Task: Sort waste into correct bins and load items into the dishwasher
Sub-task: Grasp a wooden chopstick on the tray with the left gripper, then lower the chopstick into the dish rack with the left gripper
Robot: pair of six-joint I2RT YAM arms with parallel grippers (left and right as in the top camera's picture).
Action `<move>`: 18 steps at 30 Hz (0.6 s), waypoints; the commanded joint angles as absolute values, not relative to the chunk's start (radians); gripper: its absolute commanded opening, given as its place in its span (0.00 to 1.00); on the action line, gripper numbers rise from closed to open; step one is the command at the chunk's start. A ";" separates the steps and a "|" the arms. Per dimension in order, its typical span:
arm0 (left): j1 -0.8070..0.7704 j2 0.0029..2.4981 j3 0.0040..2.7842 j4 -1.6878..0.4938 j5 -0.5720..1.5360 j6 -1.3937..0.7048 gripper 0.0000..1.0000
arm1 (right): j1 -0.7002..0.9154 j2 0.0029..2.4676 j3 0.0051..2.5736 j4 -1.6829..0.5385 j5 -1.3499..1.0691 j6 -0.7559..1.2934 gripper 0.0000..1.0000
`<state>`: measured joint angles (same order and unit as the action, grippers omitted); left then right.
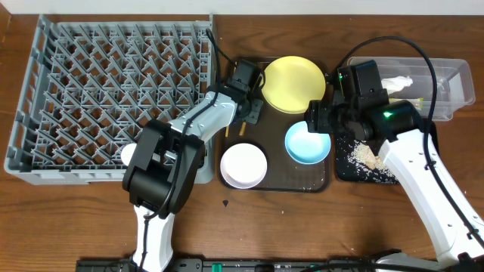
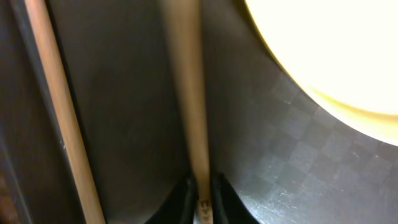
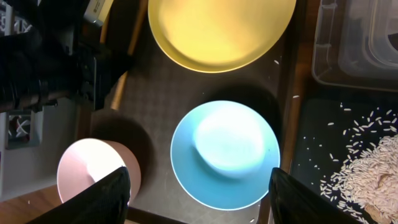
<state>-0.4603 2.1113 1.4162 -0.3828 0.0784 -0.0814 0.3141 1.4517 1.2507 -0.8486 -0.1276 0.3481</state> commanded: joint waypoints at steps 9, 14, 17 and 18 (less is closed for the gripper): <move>-0.461 1.904 1.411 -0.425 -0.022 -0.086 0.08 | 0.322 1.446 1.261 -0.850 -0.148 0.348 0.65; -0.451 1.753 1.411 -0.517 -0.170 -0.086 0.08 | 0.322 1.446 1.261 -0.863 -0.147 0.348 0.64; -0.432 1.684 1.411 -0.622 -0.229 -0.087 0.08 | 0.322 1.446 1.261 -0.876 -0.147 0.348 0.64; -0.420 1.666 1.411 -0.659 -0.234 -0.089 0.08 | 0.322 1.446 1.261 -0.879 -0.147 0.348 0.64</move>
<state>-0.4515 1.7073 1.4124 -0.5896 -0.1276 -0.0814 0.3141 1.4517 1.2507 -0.8726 -0.1421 0.3485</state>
